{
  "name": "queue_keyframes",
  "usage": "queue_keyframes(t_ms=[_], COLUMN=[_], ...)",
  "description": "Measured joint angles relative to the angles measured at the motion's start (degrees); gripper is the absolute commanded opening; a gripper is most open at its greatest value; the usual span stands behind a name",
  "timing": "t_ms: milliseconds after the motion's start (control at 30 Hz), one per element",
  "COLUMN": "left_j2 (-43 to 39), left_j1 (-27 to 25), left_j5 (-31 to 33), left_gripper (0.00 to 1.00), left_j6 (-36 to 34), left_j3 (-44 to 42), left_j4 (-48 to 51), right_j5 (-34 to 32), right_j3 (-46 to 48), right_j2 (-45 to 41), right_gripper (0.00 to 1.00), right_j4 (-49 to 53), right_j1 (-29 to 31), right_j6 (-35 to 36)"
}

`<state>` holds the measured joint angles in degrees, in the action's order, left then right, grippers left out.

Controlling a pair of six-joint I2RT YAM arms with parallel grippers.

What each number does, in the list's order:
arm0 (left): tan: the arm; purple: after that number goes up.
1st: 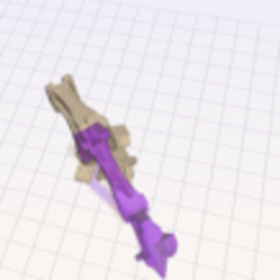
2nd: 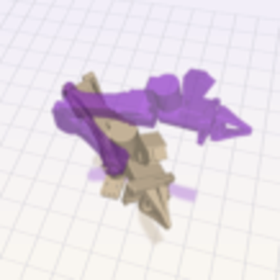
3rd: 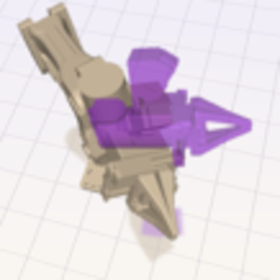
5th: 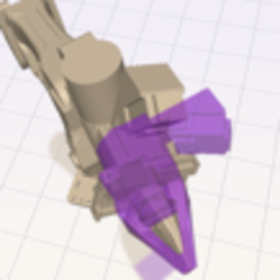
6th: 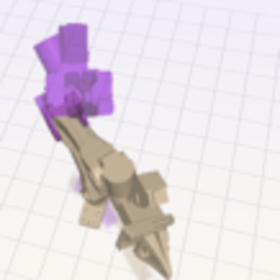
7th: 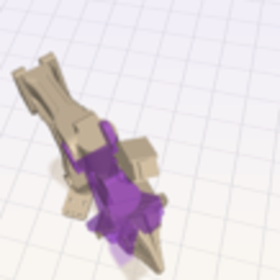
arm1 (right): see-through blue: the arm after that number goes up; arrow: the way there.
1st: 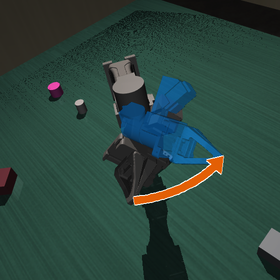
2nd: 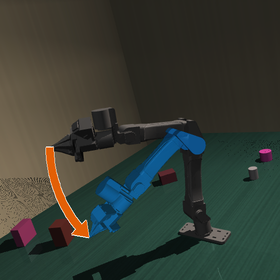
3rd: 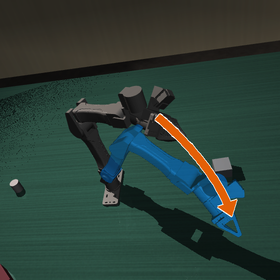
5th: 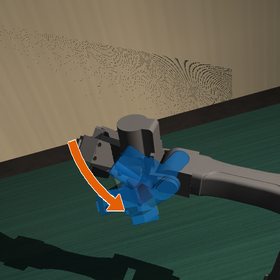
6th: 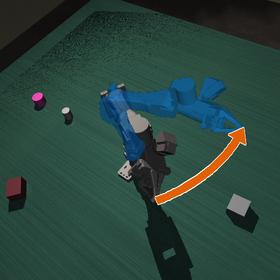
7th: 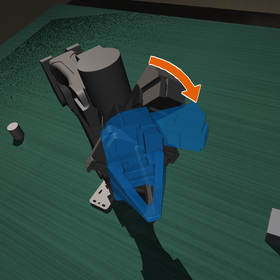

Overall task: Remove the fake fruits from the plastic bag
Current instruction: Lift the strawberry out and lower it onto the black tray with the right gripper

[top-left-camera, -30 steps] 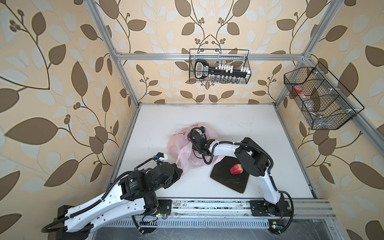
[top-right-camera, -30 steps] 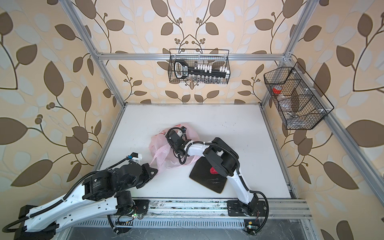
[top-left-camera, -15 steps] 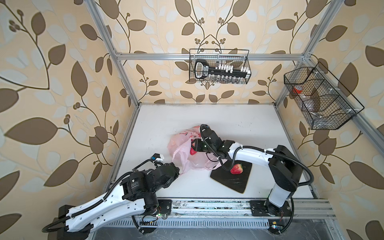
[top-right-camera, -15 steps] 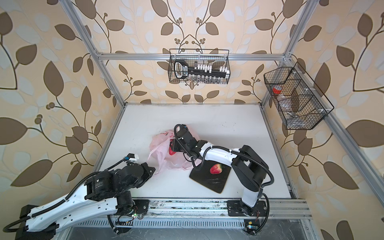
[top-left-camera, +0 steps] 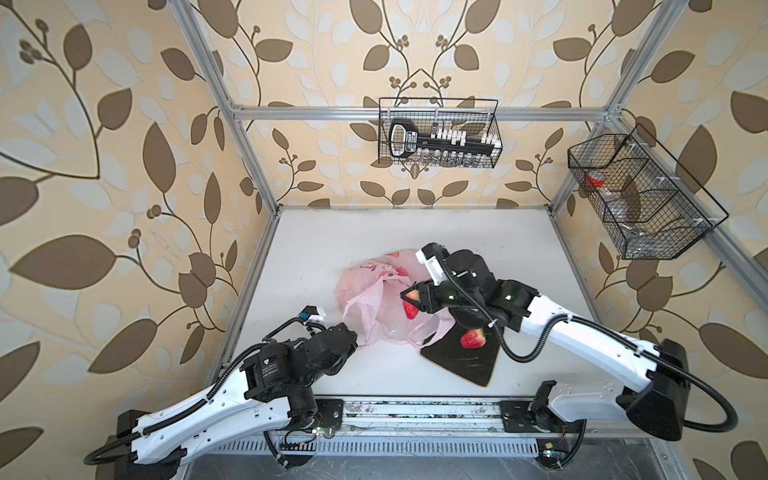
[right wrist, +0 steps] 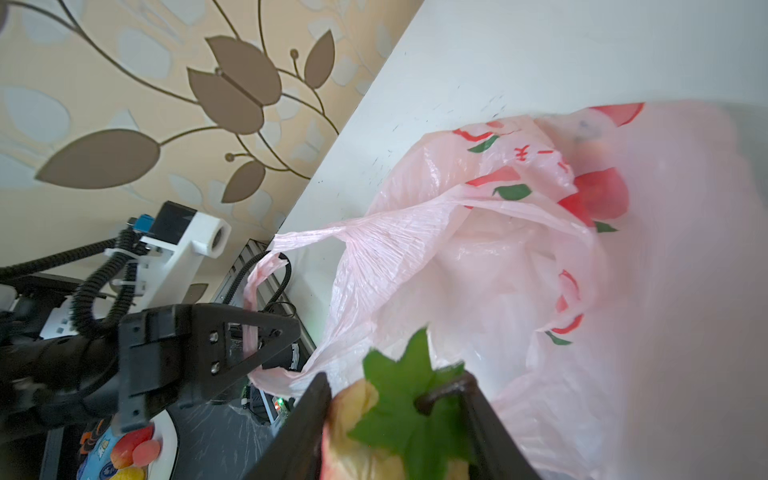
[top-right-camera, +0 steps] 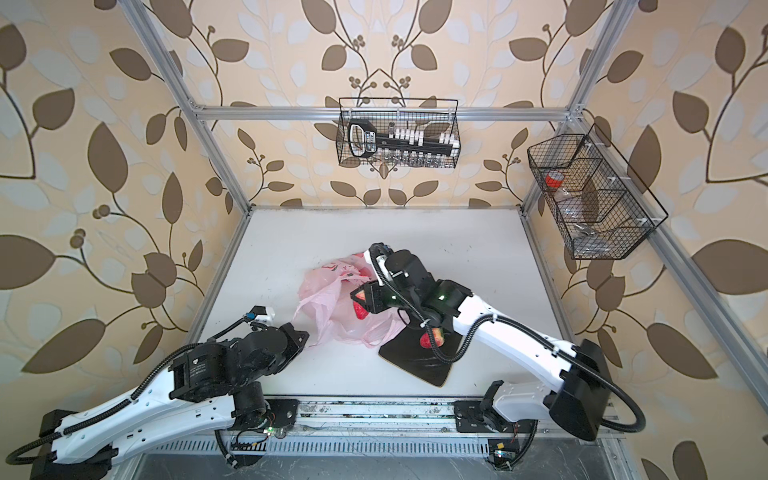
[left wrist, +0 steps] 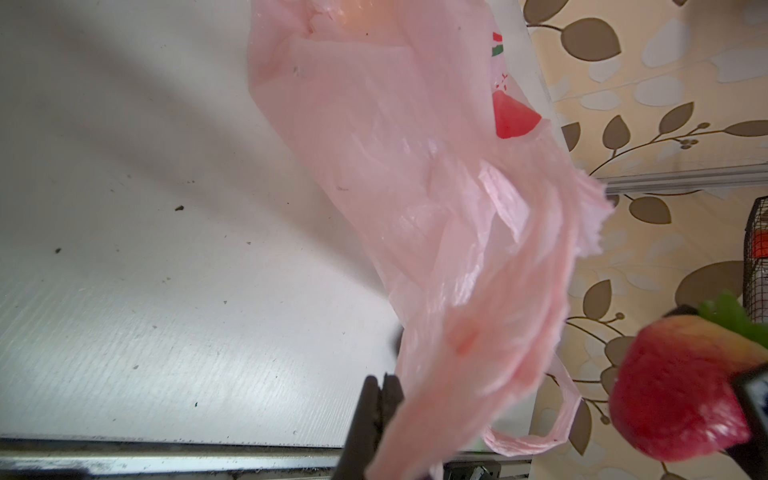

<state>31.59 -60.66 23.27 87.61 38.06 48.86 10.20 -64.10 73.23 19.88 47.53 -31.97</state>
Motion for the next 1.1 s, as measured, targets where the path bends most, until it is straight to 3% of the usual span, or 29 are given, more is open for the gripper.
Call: queue_keyframes(t_ms=[133,267,367,600,933,1033,1100], left_j2=[0.0,0.0,0.0,-0.1,-0.3,-0.8,-1.0], left_j1=[0.0,0.0,0.0,0.0,0.0,0.0,0.0], left_j5=[0.9,1.8,2.5,2.5,2.5,2.5,2.5], left_gripper=[0.00,0.00,0.00,0.00,0.00,0.00,0.00], left_j6=[0.0,0.0,0.1,0.5,1.0,1.0,1.0], left_j3=[-0.6,-1.4,-1.6,-1.8,-1.9,-1.9,-1.9], left_j4=[-0.9,-1.4,-2.0,-2.1,-2.0,-1.9,-1.9], right_j5=[-3.3,-7.1,-9.6,-10.8,-10.9,-11.9,-12.6], right_j3=[1.3,8.4,14.2,23.4,23.8,23.8,23.8], right_j2=[-7.2,-15.0,-16.1,-8.5,6.4,8.0,8.2], right_gripper=[0.30,0.30,0.30,0.30,0.31,0.35,0.43], right_j4=[3.2,4.8,6.3,4.7,-2.1,-3.1,-3.9], right_j1=[-7.2,-17.2,-21.2,-21.8,-16.9,-16.5,-16.3], right_j6=[-2.3,-5.6,-7.5,-9.2,-8.9,-8.7,-8.6])
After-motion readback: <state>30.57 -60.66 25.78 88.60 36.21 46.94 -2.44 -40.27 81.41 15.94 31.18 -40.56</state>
